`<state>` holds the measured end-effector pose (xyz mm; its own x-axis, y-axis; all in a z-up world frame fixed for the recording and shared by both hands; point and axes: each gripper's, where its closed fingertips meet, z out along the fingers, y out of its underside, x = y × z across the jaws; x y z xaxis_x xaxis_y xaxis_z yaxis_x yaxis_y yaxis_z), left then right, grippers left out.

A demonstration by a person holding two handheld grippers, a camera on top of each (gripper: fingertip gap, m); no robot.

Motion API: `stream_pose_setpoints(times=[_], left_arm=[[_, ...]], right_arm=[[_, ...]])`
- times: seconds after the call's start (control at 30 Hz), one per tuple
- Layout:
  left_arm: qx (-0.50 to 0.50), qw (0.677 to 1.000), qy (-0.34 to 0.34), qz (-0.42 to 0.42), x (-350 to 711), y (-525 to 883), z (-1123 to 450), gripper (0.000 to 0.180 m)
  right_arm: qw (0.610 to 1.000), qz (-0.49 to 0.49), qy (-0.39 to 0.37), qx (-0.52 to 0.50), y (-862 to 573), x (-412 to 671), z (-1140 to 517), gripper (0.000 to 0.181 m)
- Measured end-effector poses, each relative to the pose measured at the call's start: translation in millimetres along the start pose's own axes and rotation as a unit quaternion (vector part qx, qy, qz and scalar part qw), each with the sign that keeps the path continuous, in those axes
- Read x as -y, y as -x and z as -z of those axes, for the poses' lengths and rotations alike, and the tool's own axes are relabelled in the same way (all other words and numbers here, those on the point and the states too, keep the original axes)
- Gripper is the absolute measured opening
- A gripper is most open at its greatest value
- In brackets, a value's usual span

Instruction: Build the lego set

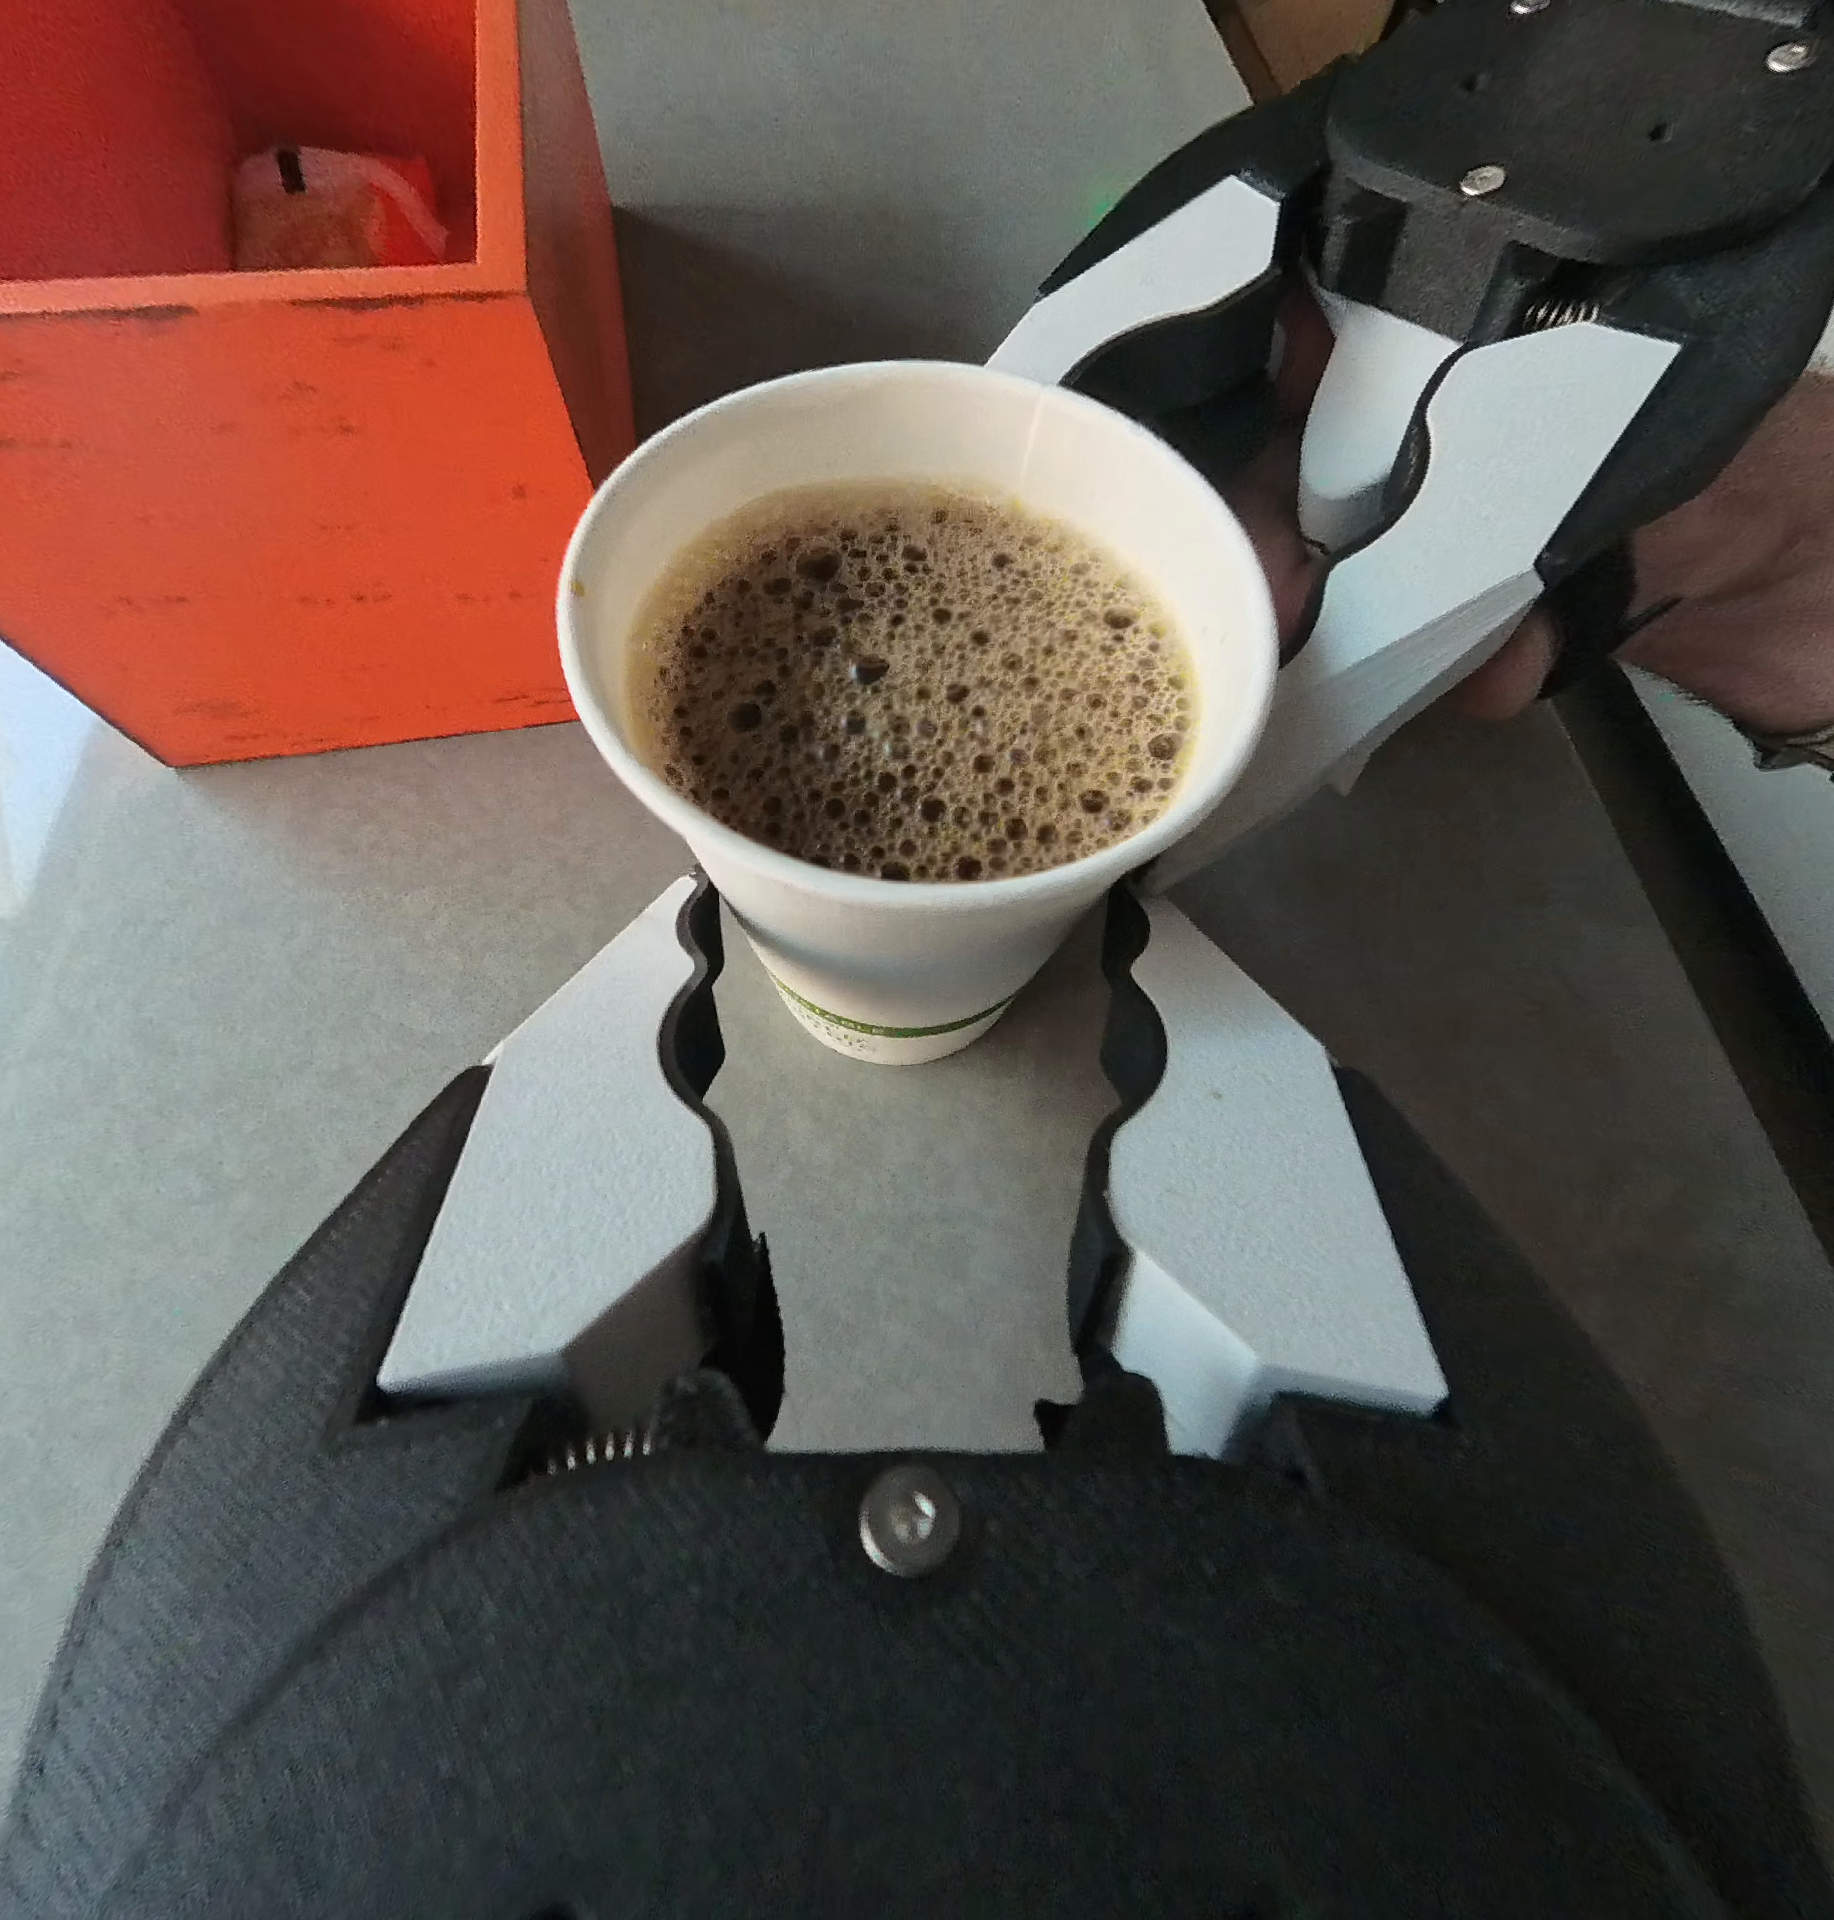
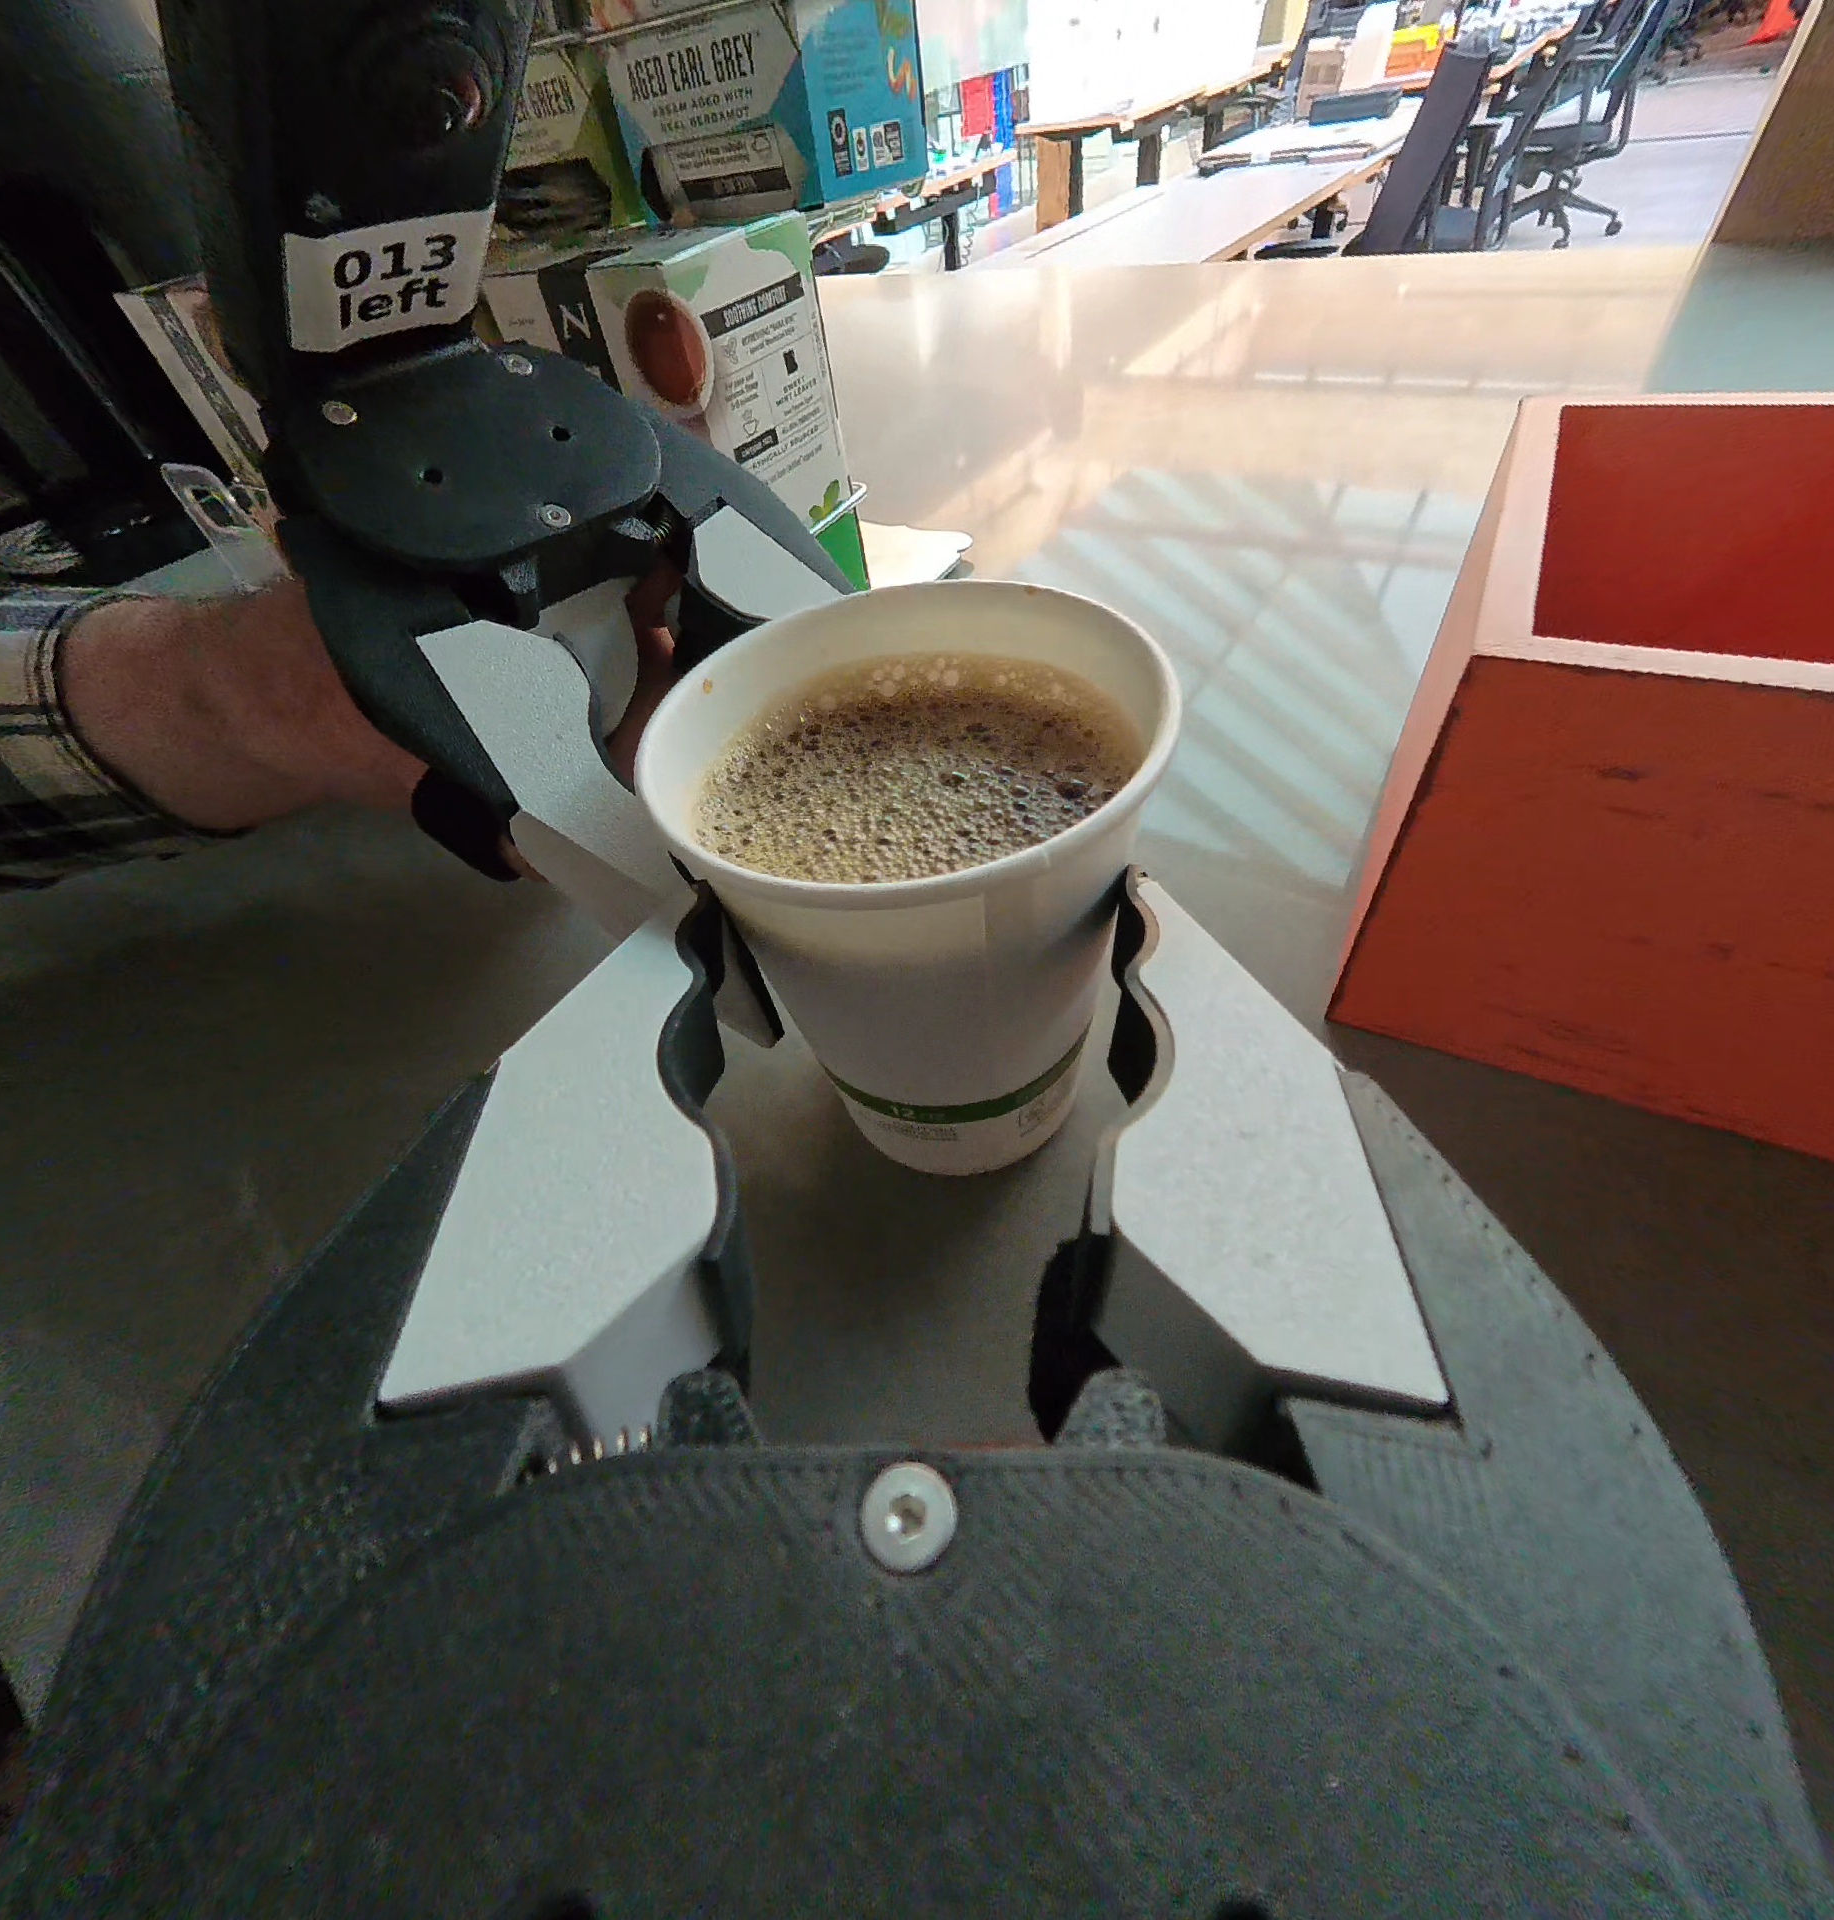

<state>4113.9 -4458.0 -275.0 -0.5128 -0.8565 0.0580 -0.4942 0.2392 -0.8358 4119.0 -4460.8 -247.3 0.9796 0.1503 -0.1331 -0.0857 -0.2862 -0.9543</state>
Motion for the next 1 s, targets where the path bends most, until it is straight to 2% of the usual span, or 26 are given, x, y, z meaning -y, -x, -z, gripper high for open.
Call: stream_pose_setpoints(times=[0.47,0.57,0.77,0.9,1.0], left_arm=[[0.056,0.997,-0.032,0.044,-23.7,-18.8,33.4,0.073],[0.066,0.996,-0.040,0.043,-37.4,-36.7,56.5,0.069],[0.094,0.992,-0.043,0.069,-85.6,-76.7,126.0,0.064],[0.142,0.986,-0.045,0.076,-127.4,-98.3,195.1,0.057],[0.189,0.976,-0.055,0.091,-160.7,-115.4,258.2,0.051]], right_arm=[[0.998,0.032,-0.010,-0.045,5.6,-2.6,14.9,0.080],[0.997,0.042,-0.009,-0.070,6.6,-5.5,23.3,0.081],[0.985,0.116,-0.032,-0.124,35.7,-8.8,47.1,0.068],[0.986,0.137,-0.033,-0.092,91.1,-11.8,31.9,0.061],[0.988,0.143,-0.034,-0.038,155.6,-10.4,-1.6,0.063]])
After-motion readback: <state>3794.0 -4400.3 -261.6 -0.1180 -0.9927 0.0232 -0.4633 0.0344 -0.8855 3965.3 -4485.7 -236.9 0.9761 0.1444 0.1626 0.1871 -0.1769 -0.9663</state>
